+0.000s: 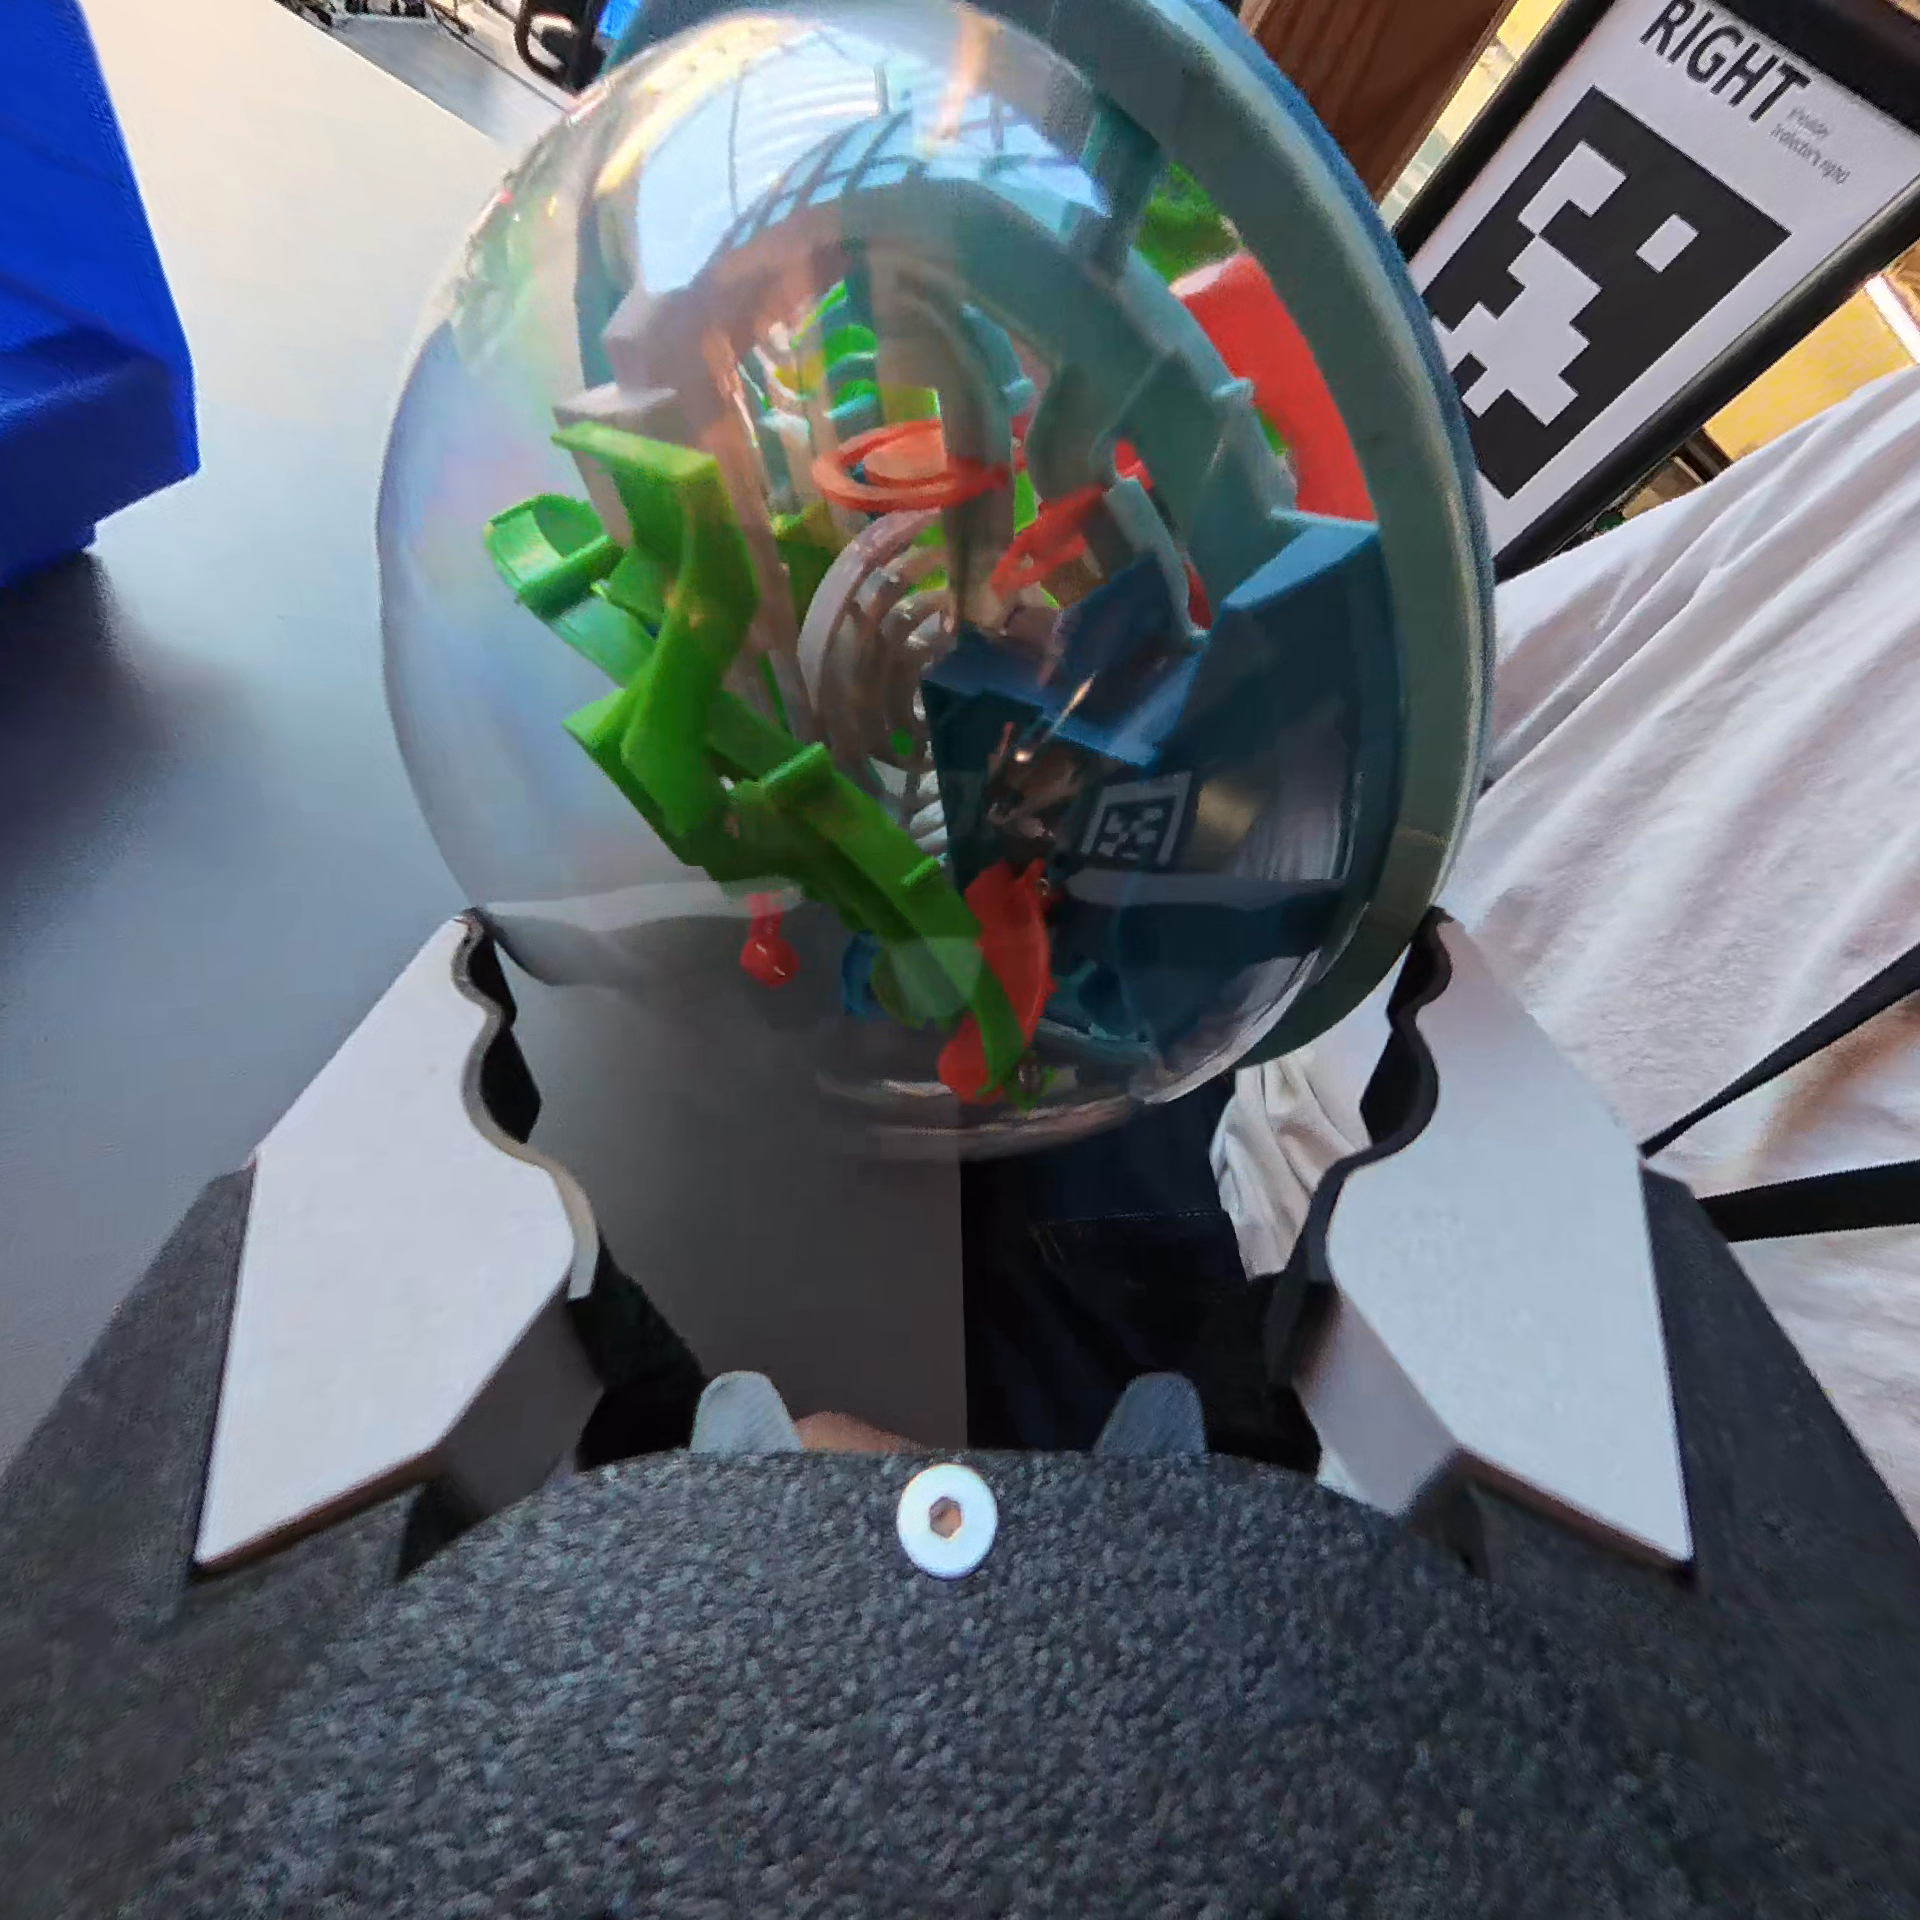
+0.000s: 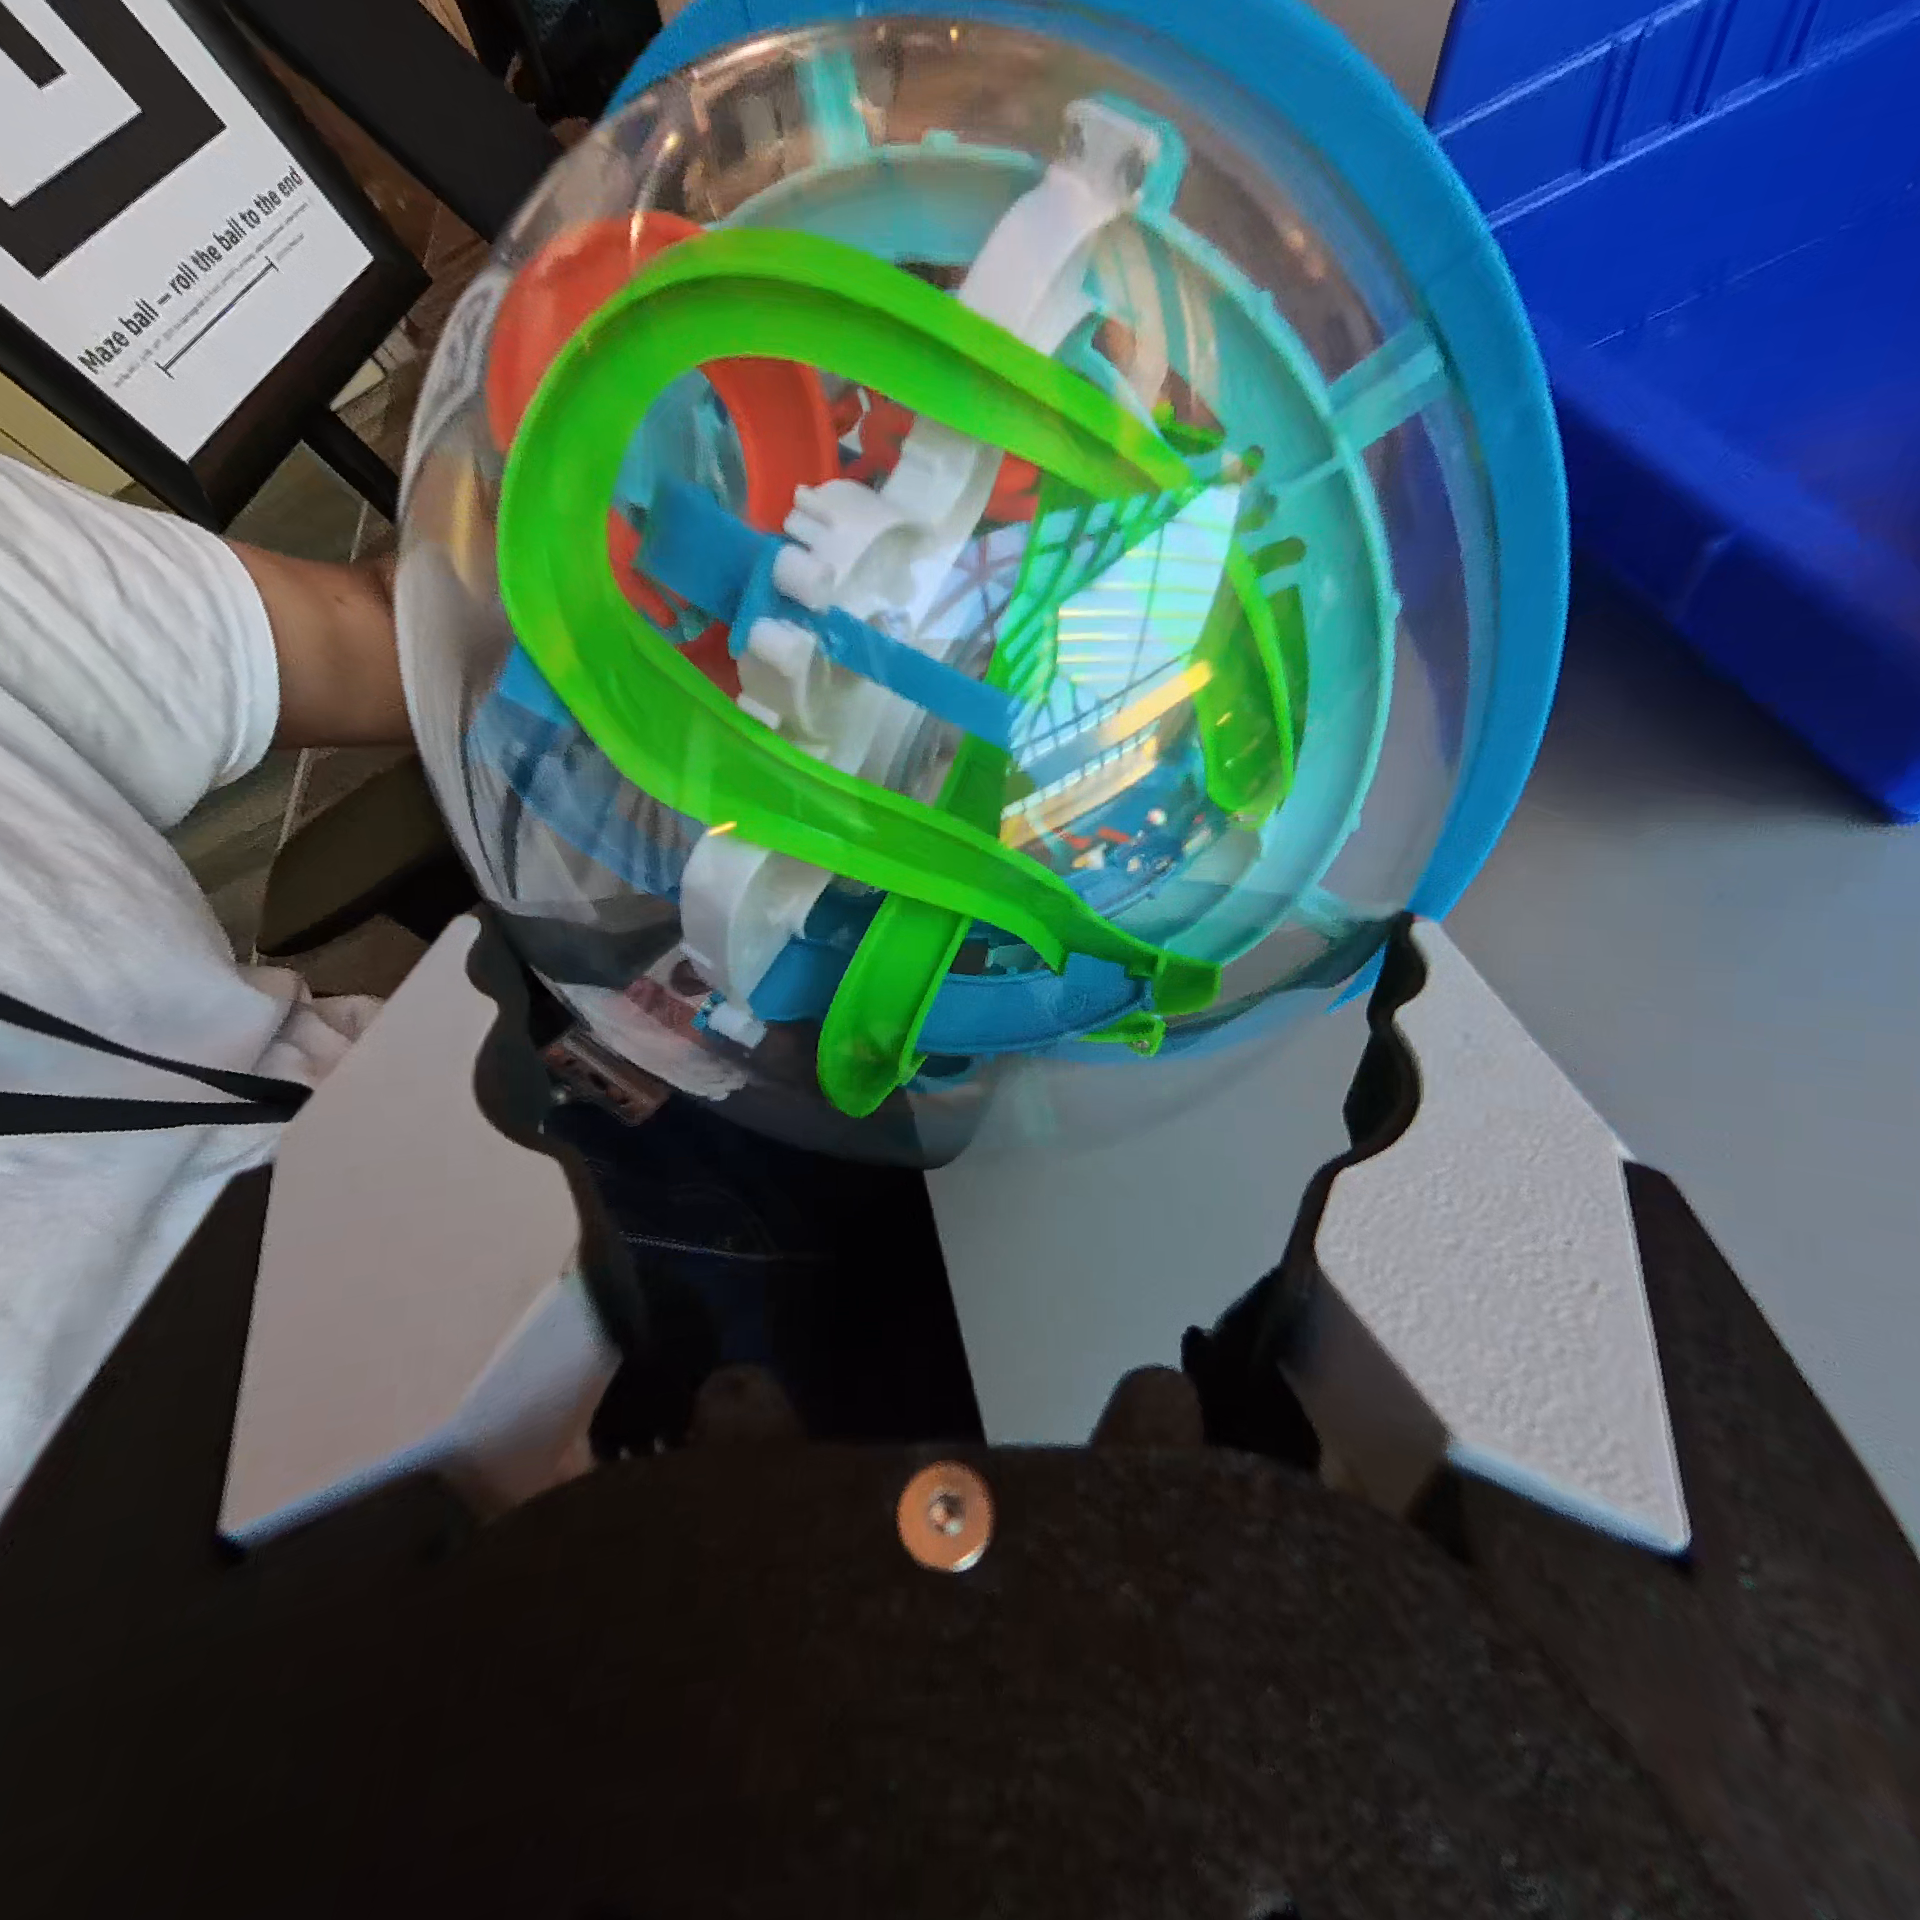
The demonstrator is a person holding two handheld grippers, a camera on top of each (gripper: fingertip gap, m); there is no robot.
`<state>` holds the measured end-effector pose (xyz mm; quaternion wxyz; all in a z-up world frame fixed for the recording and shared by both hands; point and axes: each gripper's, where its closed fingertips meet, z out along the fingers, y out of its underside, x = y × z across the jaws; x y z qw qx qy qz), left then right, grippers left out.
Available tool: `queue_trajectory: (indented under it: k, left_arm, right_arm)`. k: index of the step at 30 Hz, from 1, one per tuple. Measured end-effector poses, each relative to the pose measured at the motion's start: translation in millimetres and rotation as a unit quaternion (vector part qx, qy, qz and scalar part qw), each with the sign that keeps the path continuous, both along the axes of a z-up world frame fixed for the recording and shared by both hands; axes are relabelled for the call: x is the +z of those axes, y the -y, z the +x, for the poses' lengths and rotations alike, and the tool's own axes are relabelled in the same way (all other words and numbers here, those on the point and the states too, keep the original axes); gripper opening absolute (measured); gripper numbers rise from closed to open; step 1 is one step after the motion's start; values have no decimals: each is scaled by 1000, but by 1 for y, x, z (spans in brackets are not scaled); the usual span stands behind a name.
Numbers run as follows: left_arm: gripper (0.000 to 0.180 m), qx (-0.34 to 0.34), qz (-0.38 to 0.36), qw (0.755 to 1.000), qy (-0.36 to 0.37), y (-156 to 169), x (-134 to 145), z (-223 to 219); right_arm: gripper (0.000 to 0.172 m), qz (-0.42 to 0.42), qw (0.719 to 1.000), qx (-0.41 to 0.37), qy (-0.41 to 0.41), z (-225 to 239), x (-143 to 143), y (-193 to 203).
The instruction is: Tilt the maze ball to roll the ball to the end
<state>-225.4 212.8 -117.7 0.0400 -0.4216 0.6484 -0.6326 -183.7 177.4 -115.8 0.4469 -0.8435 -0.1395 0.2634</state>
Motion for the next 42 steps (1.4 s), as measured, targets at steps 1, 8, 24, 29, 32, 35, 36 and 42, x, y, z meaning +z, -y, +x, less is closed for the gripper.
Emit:
queue_trajectory:
  k: [1, 8, 24, 29, 32, 35, 36, 42]
  left_arm:
    - [159, 0, -2, 1000, 3, 1, 1, 0]
    - [159, 9, 8, 1000, 22, 0, 4, 4]
    - [159, 35, -6, 991, 133, -14, 36, -11]
    - [160, 31, 20, 989, 141, -10, 32, -13]
    - [159, 32, 39, 988, 148, -7, 29, -13]
    - [159, 34, 53, 986, 154, -6, 28, -12]
    - [159, 35, 56, 986, 154, -6, 28, -12]
    - [158, 50, 91, 981, 166, -13, 30, -14]
  right_arm:
    - [154, 3, 1000, -3, 2, 0, 0, 1]
    - [154, 19, 1000, -7, 13, 2, 0, 0]
    - [154, 80, 993, 1, 84, -14, 50, -20]
    - [154, 71, 990, 18, 120, -15, 53, -18]
    - [154, 67, 986, 34, 149, -15, 57, -17]
    - [154, 66, 981, 49, 174, -14, 63, -16]
    - [154, 66, 980, 52, 179, -15, 65, -17]
    - [154, 66, 974, 67, 207, -15, 63, -21]
